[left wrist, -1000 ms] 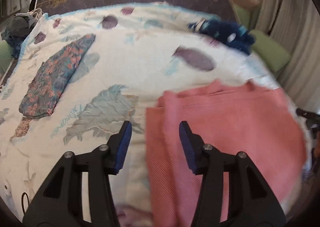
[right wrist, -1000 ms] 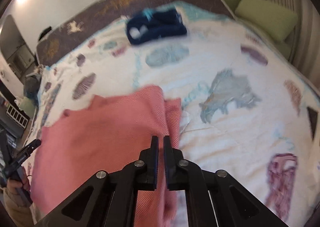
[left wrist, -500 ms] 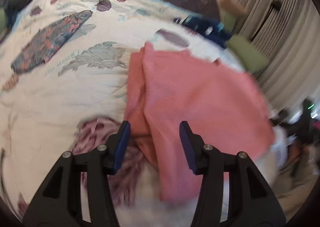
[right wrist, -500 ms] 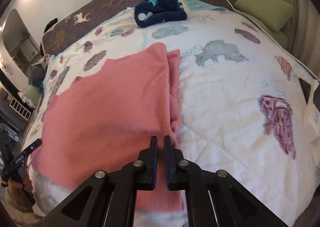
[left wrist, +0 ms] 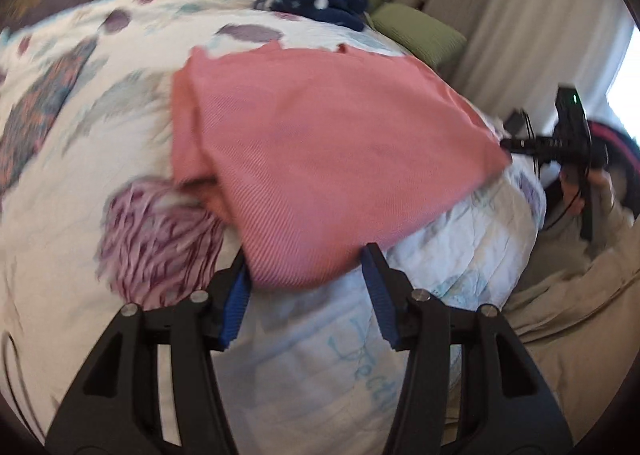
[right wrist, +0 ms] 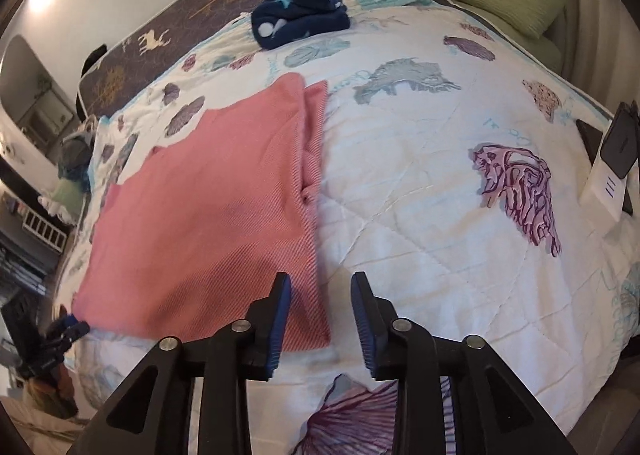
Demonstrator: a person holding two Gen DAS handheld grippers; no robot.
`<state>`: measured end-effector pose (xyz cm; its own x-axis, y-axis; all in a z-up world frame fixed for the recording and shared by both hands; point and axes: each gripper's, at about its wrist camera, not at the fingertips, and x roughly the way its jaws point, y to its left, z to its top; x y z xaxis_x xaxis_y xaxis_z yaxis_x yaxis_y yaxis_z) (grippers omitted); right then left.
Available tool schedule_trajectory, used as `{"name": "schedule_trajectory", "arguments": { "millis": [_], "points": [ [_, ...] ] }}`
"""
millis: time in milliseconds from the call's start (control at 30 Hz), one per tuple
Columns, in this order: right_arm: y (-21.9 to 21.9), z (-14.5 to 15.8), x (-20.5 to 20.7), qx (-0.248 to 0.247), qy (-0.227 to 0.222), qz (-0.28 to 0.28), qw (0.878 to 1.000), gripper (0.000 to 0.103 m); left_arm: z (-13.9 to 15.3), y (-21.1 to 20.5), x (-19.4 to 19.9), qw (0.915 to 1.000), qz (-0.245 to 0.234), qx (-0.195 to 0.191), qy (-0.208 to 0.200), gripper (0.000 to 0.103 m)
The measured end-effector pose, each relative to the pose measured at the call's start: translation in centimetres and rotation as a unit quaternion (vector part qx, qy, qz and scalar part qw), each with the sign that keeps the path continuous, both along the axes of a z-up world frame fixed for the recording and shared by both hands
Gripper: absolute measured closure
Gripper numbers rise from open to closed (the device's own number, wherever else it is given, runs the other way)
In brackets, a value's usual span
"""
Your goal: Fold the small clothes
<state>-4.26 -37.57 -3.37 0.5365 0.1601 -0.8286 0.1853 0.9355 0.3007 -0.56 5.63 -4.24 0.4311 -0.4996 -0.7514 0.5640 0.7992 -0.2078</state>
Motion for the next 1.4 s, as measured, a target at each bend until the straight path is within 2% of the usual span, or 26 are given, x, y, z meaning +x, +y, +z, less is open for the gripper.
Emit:
{"name": "schedule_trajectory", "arguments": {
  "millis": [100,200,333,400,500,600,767,967,1067,1233,1267,1300,1333,1400],
  "points": [
    [0.2,0.2,-0.7,-0.006,0.000,-0.007,1.000,0.064,1.3,-0.2,0.0,0.9994,-0.024,0.004,-0.025,0.047],
    [0.1,0.1,-1.3,0.002,0.001,-0.026,1.000,0.063,2.1,0.3,0.4,0.9985,-0.045,-0.007,-0.031,0.047],
    [0.2,0.0,-1.6,0.010,0.009,-0.047,0.999,0.063,2.8,0.4,0.5,0.9966,-0.066,0.005,-0.049,0.047],
    [0.8,0.1,-1.8,0.009,0.009,-0.050,0.999,0.063,3.1,0.5,0.5,0.9950,-0.085,-0.005,-0.051,0.047],
    [1.6,0.2,-1.9,0.002,0.014,-0.051,0.999,0.063,2.8,0.1,0.6,0.9909,-0.126,-0.020,-0.041,0.041],
    [2.1,0.2,-1.8,-0.001,0.018,-0.058,0.998,0.063,1.7,-0.4,1.4,0.9893,-0.142,-0.027,-0.022,0.040],
    [3.0,1.1,-1.9,-0.014,0.015,-0.061,0.998,0.061,0.2,0.0,1.3,0.9886,-0.150,-0.012,0.000,0.040],
    [3.6,1.7,-1.9,-0.018,0.013,-0.067,0.998,0.059,0.2,1.0,-1.0,0.9791,-0.203,-0.006,0.008,0.040],
    [4.1,1.8,-1.6,-0.020,0.013,-0.063,0.998,0.058,0.1,1.0,-0.6,0.9801,-0.197,-0.017,0.011,0.040],
    [4.3,1.8,-1.8,-0.024,0.013,-0.062,0.998,0.057,-0.2,2.3,1.6,0.9856,-0.155,-0.061,0.028,0.041],
    [4.1,1.8,-1.9,-0.025,0.014,-0.064,0.998,0.057,-0.2,2.7,1.9,0.9854,-0.149,-0.074,0.036,0.042],
    [3.8,1.7,-2.1,-0.025,0.014,-0.068,0.997,0.057,-0.3,3.0,2.2,0.9849,-0.145,-0.083,0.045,0.048],
    [3.5,1.7,-2.2,-0.026,0.016,-0.072,0.997,0.057,-0.5,3.2,2.5,0.9849,-0.140,-0.085,0.055,0.062],
    [2.8,1.5,-2.6,-0.026,0.019,-0.084,0.996,0.057,-1.3,3.8,2.7,0.9841,-0.129,-0.090,0.082,0.082]
  ]
}}
